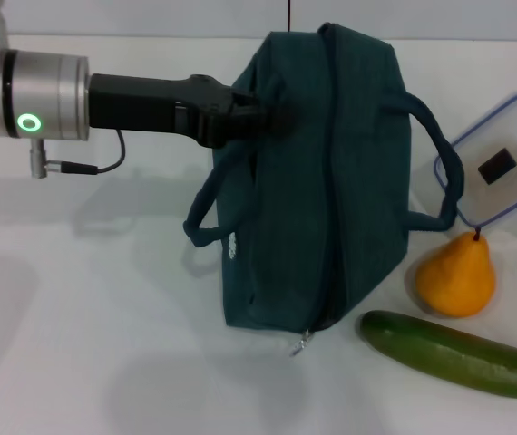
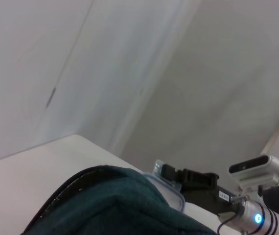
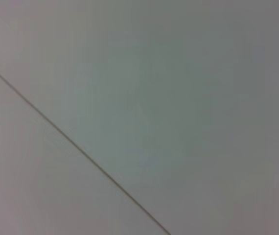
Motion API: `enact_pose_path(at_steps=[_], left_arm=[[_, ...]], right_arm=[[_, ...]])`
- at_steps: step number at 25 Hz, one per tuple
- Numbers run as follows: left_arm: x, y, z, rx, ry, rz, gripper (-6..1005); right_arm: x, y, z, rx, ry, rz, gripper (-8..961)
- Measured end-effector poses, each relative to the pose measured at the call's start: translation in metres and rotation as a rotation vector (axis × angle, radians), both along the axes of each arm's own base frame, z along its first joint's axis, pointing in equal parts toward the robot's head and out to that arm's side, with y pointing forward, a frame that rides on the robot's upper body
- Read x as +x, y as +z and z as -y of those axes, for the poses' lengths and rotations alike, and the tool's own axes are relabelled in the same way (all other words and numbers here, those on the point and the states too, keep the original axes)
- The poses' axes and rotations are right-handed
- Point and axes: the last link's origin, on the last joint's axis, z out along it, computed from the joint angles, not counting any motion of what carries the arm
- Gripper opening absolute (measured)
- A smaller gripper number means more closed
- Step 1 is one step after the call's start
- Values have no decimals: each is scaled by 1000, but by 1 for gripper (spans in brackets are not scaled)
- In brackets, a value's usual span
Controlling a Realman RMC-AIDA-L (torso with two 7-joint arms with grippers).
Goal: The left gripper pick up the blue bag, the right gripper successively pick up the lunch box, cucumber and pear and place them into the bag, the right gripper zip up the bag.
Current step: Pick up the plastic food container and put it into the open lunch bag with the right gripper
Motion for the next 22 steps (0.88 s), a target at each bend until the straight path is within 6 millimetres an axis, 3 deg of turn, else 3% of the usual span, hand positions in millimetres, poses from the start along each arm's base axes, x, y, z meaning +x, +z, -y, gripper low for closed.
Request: enact_pose_path(at_steps=[10,16,22], left_arm=[[9,-12,0,-29,-9,-6,76],[10,-21,-5,-17,9,-32,76],[10,-32,-11,-1,36,-49,76]], right_arm=[[-31,26,-2,103,206,-76,97],[-79,41,-19,101,438,-169,97],[-116,32,-34,14,568,-188,97]])
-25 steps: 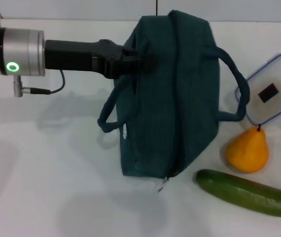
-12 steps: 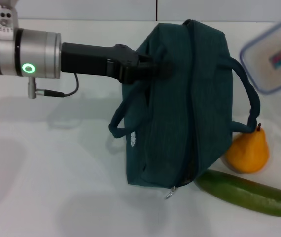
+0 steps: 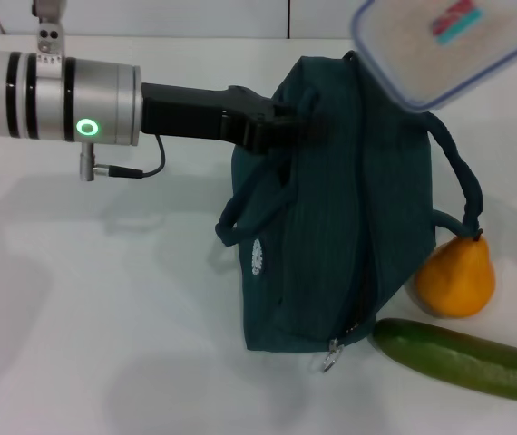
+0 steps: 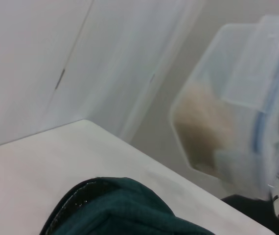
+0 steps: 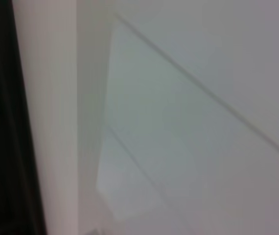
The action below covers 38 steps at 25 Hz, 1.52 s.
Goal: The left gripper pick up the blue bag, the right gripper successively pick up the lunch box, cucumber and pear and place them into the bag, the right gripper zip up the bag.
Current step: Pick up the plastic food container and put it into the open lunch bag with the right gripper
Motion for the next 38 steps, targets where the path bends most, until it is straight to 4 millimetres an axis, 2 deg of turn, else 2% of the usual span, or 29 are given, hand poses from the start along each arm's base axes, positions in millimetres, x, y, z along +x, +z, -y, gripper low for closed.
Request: enact_pose_path(at_steps=[2,5,20,23,30,38], left_arm=[[-1,-1,-1,7,4,-3,76],[-1,0,-2,18,3,2,76],[-9,4,-9,92,19,-9,76],[-10,5,-9,95,20,-11,76],[-6,4,-10,93,8,-13,76],[-6,3,-10,94,3,-14,76]], right_arm=[[-7,-8,-4,-31,14,24,97],[-7,-16,-5,-62,0,55,96],[40,-40,19,-141,-160,182,96],[43,-45,21,-155,-173,205,96],[32,-68,18,-211,-128,315,96],[26,-78,7,-232,-138,370,131]])
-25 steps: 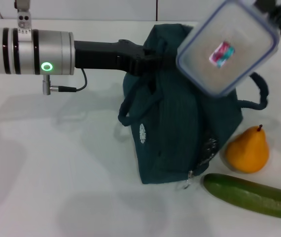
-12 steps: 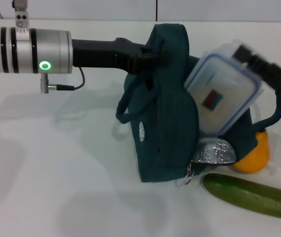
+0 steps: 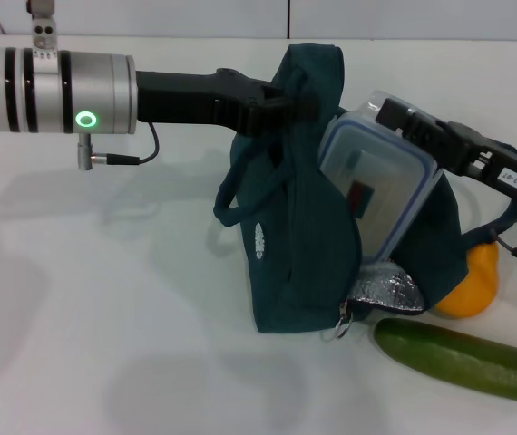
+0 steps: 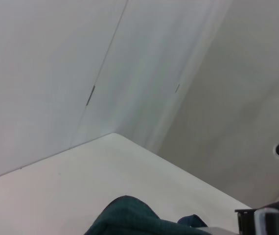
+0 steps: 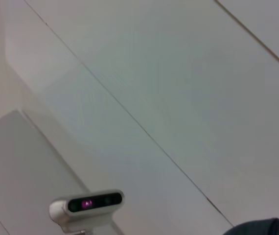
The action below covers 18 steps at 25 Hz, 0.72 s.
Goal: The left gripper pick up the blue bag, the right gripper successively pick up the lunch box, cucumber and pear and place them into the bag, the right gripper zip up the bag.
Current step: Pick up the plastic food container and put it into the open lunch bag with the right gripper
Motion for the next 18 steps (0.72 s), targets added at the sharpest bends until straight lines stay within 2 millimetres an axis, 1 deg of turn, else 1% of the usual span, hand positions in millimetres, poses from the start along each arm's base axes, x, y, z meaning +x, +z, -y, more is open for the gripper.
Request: enact_pose_path(at_steps=[6,13,16,18], left_arm=[[0,-1,0,0,-3,0,76],[0,-1,0,0,-3,0,76],[0,-1,1,0,-1,1,77],[-1,-1,1,1,1,1,77]], right_arm=[[-4,-5,-2,-20,14,24,172],[-16,2,-3,1,74,-5,219],[-19,13,-3,30,97,-41,334],[-17,20,-3,49,105,-56,411]])
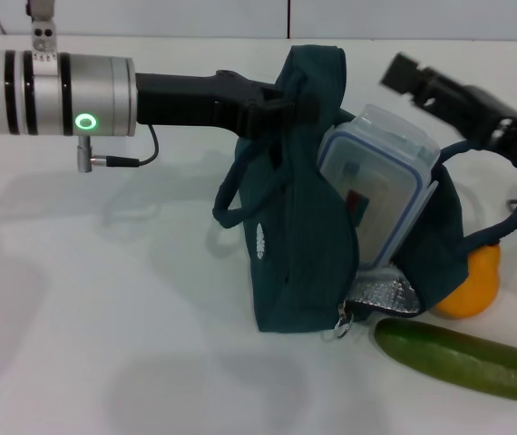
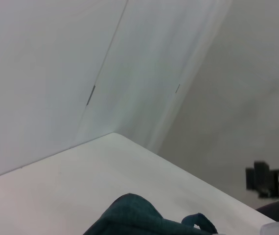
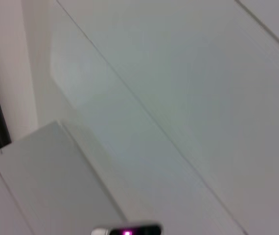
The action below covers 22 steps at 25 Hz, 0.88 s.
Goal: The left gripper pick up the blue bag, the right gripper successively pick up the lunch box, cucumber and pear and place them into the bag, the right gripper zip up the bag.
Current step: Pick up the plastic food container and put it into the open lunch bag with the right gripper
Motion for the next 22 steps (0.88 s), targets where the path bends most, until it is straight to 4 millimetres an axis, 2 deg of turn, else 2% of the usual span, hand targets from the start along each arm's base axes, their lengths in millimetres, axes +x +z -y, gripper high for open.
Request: enact_pose_path(at_steps=[7,11,17,22], left_arm=[[-2,1,0,3,5,1,77],[-2,2,0,7,6,0,77],[-2,5,-1,5,2,2,77],[2,7,-3,-12,21,12,77]], right_arm=[[28,30,9,85,-39,9,622],[46,40,13,87,-62,73,617],[60,24,10,51,-114,204,615],[44,4,4,6,-56,264,614]])
